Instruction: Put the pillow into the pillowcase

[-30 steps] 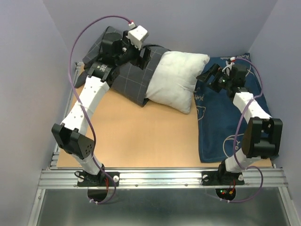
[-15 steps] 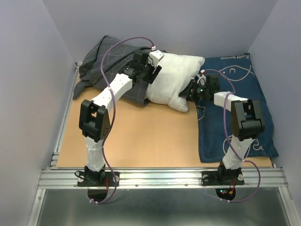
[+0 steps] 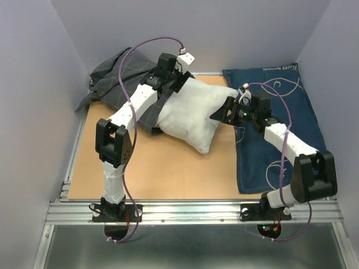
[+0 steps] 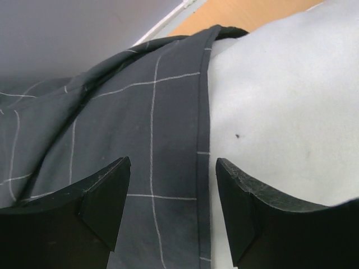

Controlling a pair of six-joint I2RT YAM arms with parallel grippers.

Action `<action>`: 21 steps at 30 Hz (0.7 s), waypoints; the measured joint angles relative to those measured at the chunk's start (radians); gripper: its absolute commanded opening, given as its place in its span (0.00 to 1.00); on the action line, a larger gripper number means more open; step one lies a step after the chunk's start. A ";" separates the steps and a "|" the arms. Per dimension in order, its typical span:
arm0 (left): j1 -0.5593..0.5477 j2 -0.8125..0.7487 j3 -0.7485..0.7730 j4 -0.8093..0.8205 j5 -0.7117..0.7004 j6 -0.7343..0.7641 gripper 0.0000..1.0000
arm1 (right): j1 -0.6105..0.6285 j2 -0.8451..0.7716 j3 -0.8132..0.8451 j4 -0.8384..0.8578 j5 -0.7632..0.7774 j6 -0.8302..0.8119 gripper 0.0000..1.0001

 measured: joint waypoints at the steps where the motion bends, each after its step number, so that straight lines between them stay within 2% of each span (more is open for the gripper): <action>1: 0.000 0.019 0.029 -0.012 -0.010 0.010 0.71 | -0.006 0.009 0.013 -0.004 0.025 -0.003 0.98; 5: 0.000 0.097 0.133 -0.034 -0.034 0.037 0.71 | -0.019 0.114 0.052 -0.009 0.088 0.001 0.98; 12: -0.001 0.121 0.141 -0.074 -0.012 0.066 0.76 | -0.024 0.271 0.056 -0.025 0.100 0.057 0.96; 18: -0.003 0.123 0.136 -0.086 -0.016 0.090 0.72 | -0.024 0.284 0.056 0.027 0.062 0.077 0.84; 21: -0.003 0.126 0.133 -0.092 -0.017 0.099 0.63 | -0.024 0.289 0.056 0.044 0.048 0.081 0.79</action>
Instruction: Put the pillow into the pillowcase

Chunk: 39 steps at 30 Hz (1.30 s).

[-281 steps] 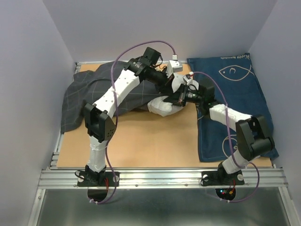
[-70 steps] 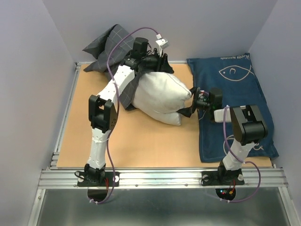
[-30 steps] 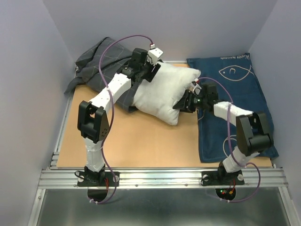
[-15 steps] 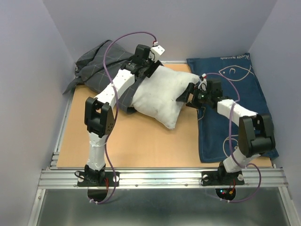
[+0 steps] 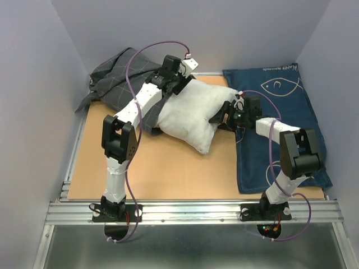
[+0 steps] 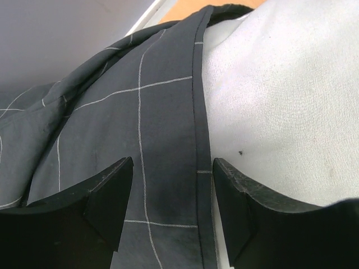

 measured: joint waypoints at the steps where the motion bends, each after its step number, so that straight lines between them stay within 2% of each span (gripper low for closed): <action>1: 0.000 0.002 0.000 -0.001 -0.002 0.004 0.47 | 0.000 0.001 0.000 0.003 -0.003 0.001 0.76; 3: 0.000 0.006 0.000 -0.004 -0.008 0.013 0.26 | 0.000 0.002 0.000 0.010 -0.009 0.004 0.64; 4: 0.000 0.010 0.002 -0.009 -0.012 0.016 0.11 | 0.000 0.002 0.000 0.021 -0.016 0.007 0.60; 5: 0.000 0.024 0.025 -0.037 -0.015 0.023 0.06 | 0.000 0.003 0.000 0.030 -0.023 0.010 0.54; 6: 0.000 0.047 0.059 -0.062 -0.006 0.027 0.02 | 0.000 0.006 0.000 0.043 -0.031 0.020 0.38; 9: 0.001 0.123 0.191 -0.140 0.104 0.012 0.00 | 0.000 0.025 0.000 0.105 -0.063 0.056 0.13; 12: -0.001 0.133 0.235 -0.192 0.231 -0.021 0.00 | 0.000 0.051 0.000 0.186 -0.086 0.117 0.00; 15: -0.050 0.112 0.245 -0.223 0.381 -0.071 0.00 | 0.000 0.076 0.012 0.229 -0.106 0.173 0.00; 18: -0.147 0.080 0.232 -0.214 0.503 -0.146 0.00 | -0.001 0.103 0.060 0.250 -0.116 0.243 0.01; 19: -0.202 0.060 0.211 -0.185 0.531 -0.189 0.00 | -0.001 0.106 0.080 0.260 -0.123 0.273 0.01; 22: -0.270 0.015 0.145 -0.096 0.605 -0.303 0.00 | -0.002 0.102 0.113 0.289 -0.156 0.336 0.01; 24: -0.272 -0.008 0.097 -0.023 0.616 -0.368 0.00 | -0.010 0.092 0.116 0.299 -0.168 0.373 0.00; 27: -0.216 -0.016 0.051 0.058 0.640 -0.471 0.00 | -0.013 0.089 0.116 0.324 -0.170 0.391 0.01; 28: -0.196 -0.016 0.042 0.073 0.645 -0.491 0.07 | -0.012 0.087 0.116 0.335 -0.170 0.398 0.01; 29: -0.175 -0.017 0.033 0.082 0.651 -0.499 0.25 | -0.012 0.084 0.109 0.349 -0.168 0.406 0.00; 31: -0.134 -0.020 0.027 0.082 0.657 -0.499 0.47 | -0.012 0.067 0.084 0.377 -0.163 0.413 0.01; 33: -0.111 -0.036 0.014 0.065 0.648 -0.459 0.55 | -0.011 0.031 0.021 0.399 -0.157 0.416 0.01; 35: -0.095 -0.089 -0.035 0.042 0.617 -0.390 0.59 | -0.007 0.010 -0.021 0.408 -0.153 0.415 0.01; 38: -0.077 -0.294 -0.250 0.011 0.562 -0.291 0.62 | 0.003 -0.015 -0.097 0.413 -0.152 0.414 0.25; 39: -0.069 -0.399 -0.348 -0.002 0.535 -0.254 0.62 | 0.007 -0.016 -0.111 0.412 -0.153 0.410 0.51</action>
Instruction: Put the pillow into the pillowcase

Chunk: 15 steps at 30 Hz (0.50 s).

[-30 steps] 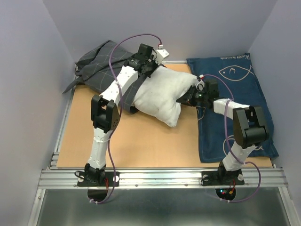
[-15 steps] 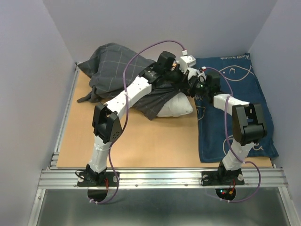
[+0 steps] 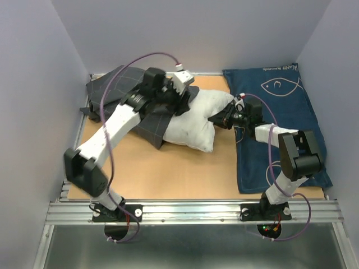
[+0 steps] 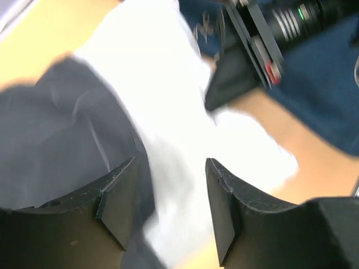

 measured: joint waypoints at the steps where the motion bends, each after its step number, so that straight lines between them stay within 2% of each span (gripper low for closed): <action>1: 0.003 -0.076 -0.066 -0.003 -0.021 0.020 0.63 | 0.002 0.000 -0.011 -0.005 0.000 -0.002 0.64; 3: 0.006 -0.257 -0.222 -0.026 -0.068 0.055 0.64 | 0.007 -0.005 -0.026 -0.032 -0.001 -0.014 0.83; 4: 0.006 -0.309 -0.264 -0.034 -0.082 0.065 0.65 | 0.007 -0.010 -0.027 -0.053 -0.003 -0.033 0.85; 6: 0.005 -0.438 -0.379 -0.061 -0.124 0.091 0.72 | 0.007 -0.029 -0.031 -0.094 -0.002 -0.054 0.88; 8: 0.003 -0.510 -0.463 -0.078 -0.166 0.116 0.73 | 0.007 -0.063 -0.047 -0.124 -0.003 -0.090 0.89; 11: 0.003 -0.516 -0.539 -0.104 -0.221 0.132 0.77 | 0.010 -0.113 -0.094 -0.149 -0.007 -0.120 0.91; 12: 0.003 -0.494 -0.559 -0.119 -0.243 0.132 0.87 | 0.016 -0.123 -0.115 -0.156 -0.008 -0.126 0.91; 15: 0.002 -0.419 -0.586 -0.136 -0.278 0.127 0.88 | 0.043 -0.117 -0.135 -0.192 -0.007 -0.132 0.91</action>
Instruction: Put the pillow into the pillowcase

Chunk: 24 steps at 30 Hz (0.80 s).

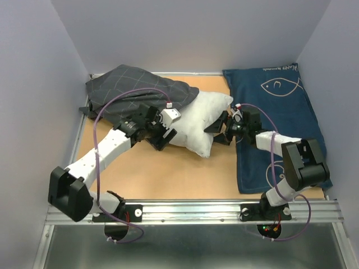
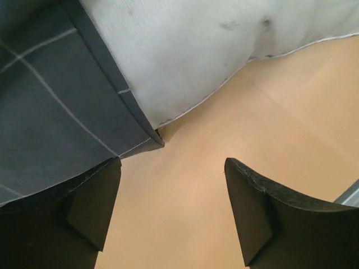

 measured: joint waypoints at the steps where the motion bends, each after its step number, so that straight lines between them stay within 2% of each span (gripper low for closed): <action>1: -0.003 0.022 -0.004 0.000 -0.012 -0.001 0.88 | 0.012 0.007 0.000 0.000 0.000 -0.002 0.91; 3: -0.019 0.069 -0.014 0.013 -0.047 -0.009 0.88 | 0.035 0.023 0.000 0.009 0.001 0.000 0.90; 6: -0.043 0.103 -0.037 0.043 -0.126 -0.024 0.80 | 0.066 0.057 0.000 0.052 -0.002 0.030 0.85; 9: -0.053 0.138 -0.076 0.100 -0.229 -0.034 0.70 | 0.090 0.124 0.001 0.130 -0.016 0.099 0.65; 10: -0.053 0.154 -0.090 0.117 -0.264 -0.038 0.67 | 0.092 0.139 0.001 0.153 -0.022 0.123 0.53; 12: -0.053 0.175 -0.111 0.134 -0.310 -0.042 0.65 | 0.094 0.166 0.001 0.196 -0.033 0.172 0.42; 13: -0.053 0.183 -0.128 0.147 -0.337 -0.043 0.65 | 0.094 0.172 0.001 0.210 -0.037 0.198 0.30; 16: -0.050 0.183 -0.158 0.154 -0.387 -0.044 0.65 | 0.094 0.172 0.002 0.268 -0.047 0.262 0.12; 18: -0.050 0.180 -0.181 0.166 -0.417 -0.042 0.65 | 0.094 0.172 0.002 0.287 -0.048 0.297 0.07; 19: -0.050 0.179 -0.190 0.168 -0.427 -0.041 0.65 | 0.094 0.172 0.002 0.294 -0.048 0.319 0.01; 22: -0.048 0.161 -0.235 0.204 -0.445 -0.037 0.63 | 0.094 0.172 0.002 0.327 -0.053 0.376 0.00; 24: -0.045 0.151 -0.254 0.225 -0.443 -0.031 0.58 | 0.094 0.172 0.002 0.353 -0.056 0.415 0.00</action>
